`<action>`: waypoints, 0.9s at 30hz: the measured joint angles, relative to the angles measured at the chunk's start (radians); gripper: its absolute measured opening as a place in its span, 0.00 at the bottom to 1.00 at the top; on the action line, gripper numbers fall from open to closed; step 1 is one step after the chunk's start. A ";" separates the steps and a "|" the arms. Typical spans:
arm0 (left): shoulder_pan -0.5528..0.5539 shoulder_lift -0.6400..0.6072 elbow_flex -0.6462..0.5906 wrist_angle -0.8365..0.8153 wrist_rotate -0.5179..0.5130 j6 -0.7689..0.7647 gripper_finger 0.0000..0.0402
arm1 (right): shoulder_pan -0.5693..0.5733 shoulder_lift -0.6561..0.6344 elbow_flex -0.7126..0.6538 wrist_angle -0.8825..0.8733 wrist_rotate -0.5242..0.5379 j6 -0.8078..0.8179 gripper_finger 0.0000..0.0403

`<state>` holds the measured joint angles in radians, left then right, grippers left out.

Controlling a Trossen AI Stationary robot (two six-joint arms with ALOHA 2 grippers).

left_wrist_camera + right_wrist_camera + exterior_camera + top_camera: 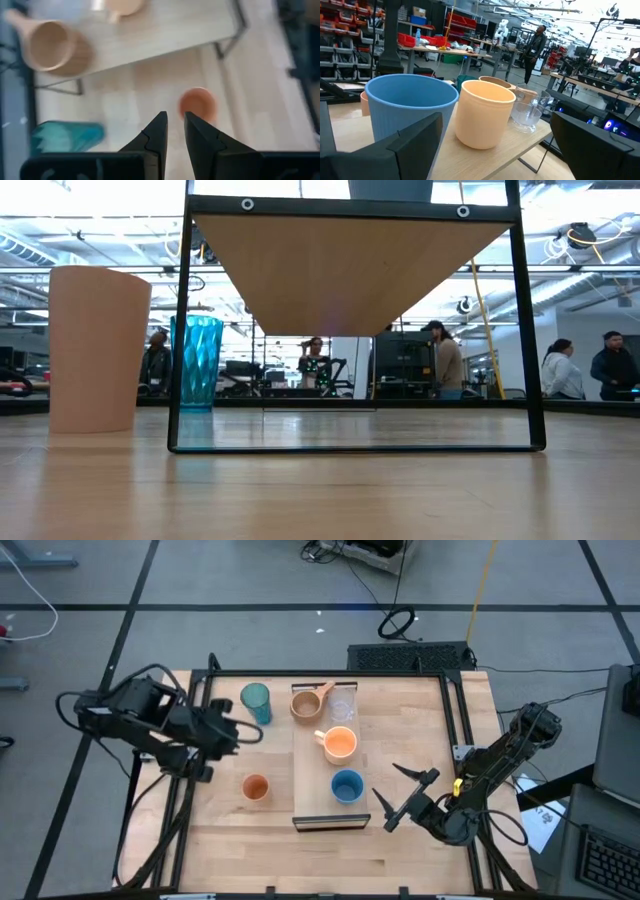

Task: Stack small to large cups/mugs on shelf
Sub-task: Put the orange cup on the shelf

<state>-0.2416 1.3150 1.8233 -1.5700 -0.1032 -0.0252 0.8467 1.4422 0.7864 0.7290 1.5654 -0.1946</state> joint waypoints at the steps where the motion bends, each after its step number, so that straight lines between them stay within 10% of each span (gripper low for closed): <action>1: -0.007 0.006 0.000 -0.001 0.014 0.004 0.17 | 0.000 0.000 0.000 0.000 0.000 0.000 0.90; 16: -0.191 0.117 0.000 -0.001 0.078 0.014 0.17 | 0.023 0.000 0.000 0.001 -0.003 -0.047 0.89; 27: -0.275 0.167 0.000 -0.001 -0.002 -0.037 0.17 | 0.173 -0.083 0.000 0.108 -0.079 -0.078 0.65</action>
<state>-0.5167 1.4817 1.8233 -1.5709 -0.1050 -0.0624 1.0194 1.3589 0.7864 0.8367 1.4868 -0.2726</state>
